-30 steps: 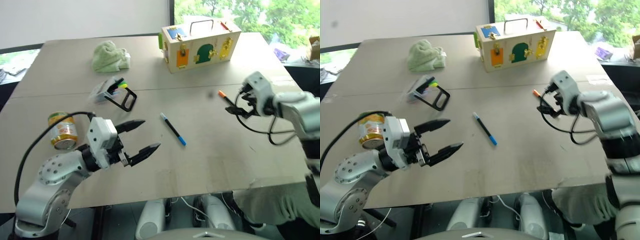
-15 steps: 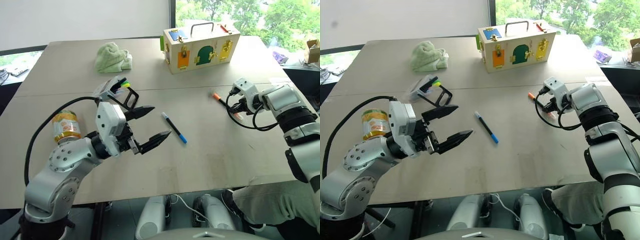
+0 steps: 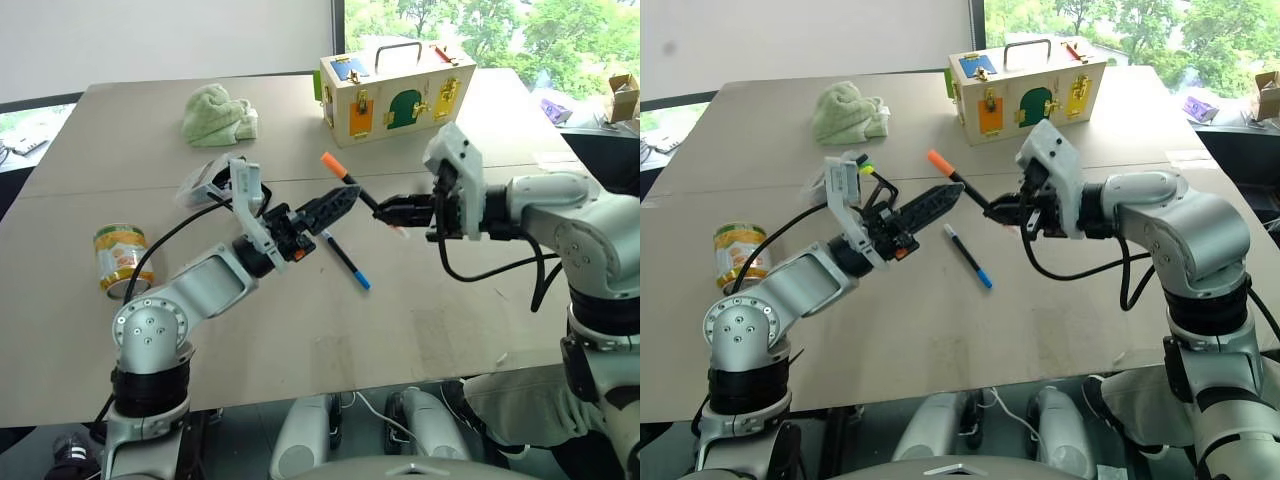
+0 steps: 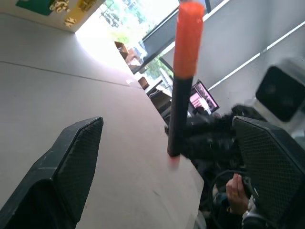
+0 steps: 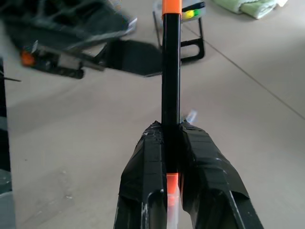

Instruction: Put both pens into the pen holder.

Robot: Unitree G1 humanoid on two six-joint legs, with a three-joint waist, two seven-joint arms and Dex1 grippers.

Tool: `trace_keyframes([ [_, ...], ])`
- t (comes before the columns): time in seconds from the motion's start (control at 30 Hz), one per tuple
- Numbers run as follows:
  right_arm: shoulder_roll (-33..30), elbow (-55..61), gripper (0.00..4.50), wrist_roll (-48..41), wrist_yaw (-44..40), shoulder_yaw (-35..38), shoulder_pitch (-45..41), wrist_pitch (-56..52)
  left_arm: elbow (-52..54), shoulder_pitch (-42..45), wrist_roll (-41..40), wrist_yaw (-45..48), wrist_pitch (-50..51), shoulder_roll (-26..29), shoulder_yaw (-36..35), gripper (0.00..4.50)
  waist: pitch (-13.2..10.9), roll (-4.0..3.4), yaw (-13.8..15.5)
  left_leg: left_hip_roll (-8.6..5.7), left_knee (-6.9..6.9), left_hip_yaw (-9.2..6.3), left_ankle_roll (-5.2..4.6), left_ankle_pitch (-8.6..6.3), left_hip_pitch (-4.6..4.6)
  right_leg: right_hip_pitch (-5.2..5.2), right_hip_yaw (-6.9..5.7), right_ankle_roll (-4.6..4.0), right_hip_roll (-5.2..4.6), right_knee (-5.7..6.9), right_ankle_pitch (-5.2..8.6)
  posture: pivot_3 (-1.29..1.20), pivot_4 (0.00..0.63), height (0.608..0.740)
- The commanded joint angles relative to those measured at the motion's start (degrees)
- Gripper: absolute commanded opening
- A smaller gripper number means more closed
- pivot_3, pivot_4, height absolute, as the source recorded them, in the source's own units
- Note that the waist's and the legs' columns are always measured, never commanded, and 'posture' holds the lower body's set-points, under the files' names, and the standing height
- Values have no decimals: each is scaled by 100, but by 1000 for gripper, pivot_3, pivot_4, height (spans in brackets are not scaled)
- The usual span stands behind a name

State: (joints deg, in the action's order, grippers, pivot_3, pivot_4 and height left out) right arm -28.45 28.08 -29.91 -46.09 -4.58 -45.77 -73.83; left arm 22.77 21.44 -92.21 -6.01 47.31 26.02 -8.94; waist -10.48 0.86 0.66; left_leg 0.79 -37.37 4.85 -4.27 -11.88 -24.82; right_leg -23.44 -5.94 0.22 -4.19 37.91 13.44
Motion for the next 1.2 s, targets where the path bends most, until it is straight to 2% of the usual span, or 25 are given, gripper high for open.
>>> trace_keyframes([
  [0.03, 45, 367, 0, -170, 285, 0, -66, -130, 98, 213, -161, -77, -148, -155, 46, 3363, 1, 2, 15, 0, -2, 0, 0, 0, 0, 0, 0, 2, 0, 0, -1, 0, 150, 740],
  [0.17, 72, 408, 0, -304, 477, -15, -36, -139, 164, 219, -165, -29, -74, -97, 37, 1499, 3, 5, 14, 0, -3, -1, 0, 1, 3, 0, 3, 2, 2, 5, -3, 0, 150, 740],
  [0.2, 76, 407, 0, -344, 520, -10, -37, -139, 166, 191, -168, -33, -81, -85, 13, 900, 3, 5, 14, 1, -2, -1, 0, 1, 3, 0, 3, 1, 3, 5, -2, 0, 150, 740],
  [0.27, 91, 408, 0, -426, 575, 7, -34, -129, 199, 125, -180, -36, -100, -52, -41, 51, 3, 5, 9, 1, 0, 0, 0, 1, 3, -1, 4, 0, 4, 4, -2, 0, 150, 740],
  [0.43, 246, 306, 0, -588, 652, 196, -28, 271, 381, 2, -157, -126, -199, 125, -217, 51, 1, 8, 6, 1, 2, 0, 0, 1, 2, -2, 4, 0, 4, 1, -2, 0, 150, 740],
  [0.47, 221, 299, 921, -589, 619, 228, -35, 429, 410, 3, -102, -141, -234, 202, -287, 0, 1, 7, 3, 2, 2, 0, 0, 1, 2, -2, 5, 0, 4, 1, -2, 0, 150, 740],
  [0.53, 163, 300, 1622, -638, 532, 463, 36, 809, 469, 146, 387, -68, -408, 487, -511, 0, -2, 11, 8, 2, 3, 2, 0, 1, 3, -2, 6, 1, 4, 1, -1, 0, 150, 740],
  [0.6, -10, 340, 2536, -704, 361, 666, 139, 1174, 658, 374, 1615, 232, -767, 911, -550, 0, -3, 13, 23, 2, 3, 2, 0, 1, 1, -3, 4, 1, 7, 0, -1, 0, 150, 740],
  [0.67, -206, 380, 3526, -679, 217, 662, 237, 1508, 774, 488, 2286, 432, -982, 1100, -496, 0, -3, 14, 39, -2, 4, 2, 0, 0, -2, -3, -1, 1, 8, -4, -1, 0, 150, 740],
  [0.73, -340, 379, 4460, -646, 160, 713, 357, 1844, 1051, 562, 3620, 668, -1276, 1641, -167, 0, -4, 18, 23, -7, 8, 7, -2, -2, -1, -3, 4, 1, 4, -9, -1, 0, 150, 740],
  [0.87, -621, 434, 4460, -496, -31, 718, 620, 2501, 1489, 389, 6250, 906, -1903, 2758, 602, 0, -5, 17, 18, -7, 29, 18, 0, -2, -1, -15, 15, 0, 6, -13, -1, 0, 150, 740],
  [0.97, -771, 450, 4460, -276, -57, 593, 781, 2942, 1287, 29, 7573, 887, -2124, 3165, 900, 0, -4, 13, 9, -3, 50, 35, 2, -2, 11, -22, 32, -1, 6, -16, 0, 0, 150, 740],
  [1.2, -797, 365, 4460, 2, 144, 367, 848, 3210, 539, -3, 8613, 1361, -2357, 2819, 1130, 0, -6, 14, 17, 7, 54, 38, 22, -13, 4, -31, 32, 5, 2, -24, 3, 0, 150, 740],
])
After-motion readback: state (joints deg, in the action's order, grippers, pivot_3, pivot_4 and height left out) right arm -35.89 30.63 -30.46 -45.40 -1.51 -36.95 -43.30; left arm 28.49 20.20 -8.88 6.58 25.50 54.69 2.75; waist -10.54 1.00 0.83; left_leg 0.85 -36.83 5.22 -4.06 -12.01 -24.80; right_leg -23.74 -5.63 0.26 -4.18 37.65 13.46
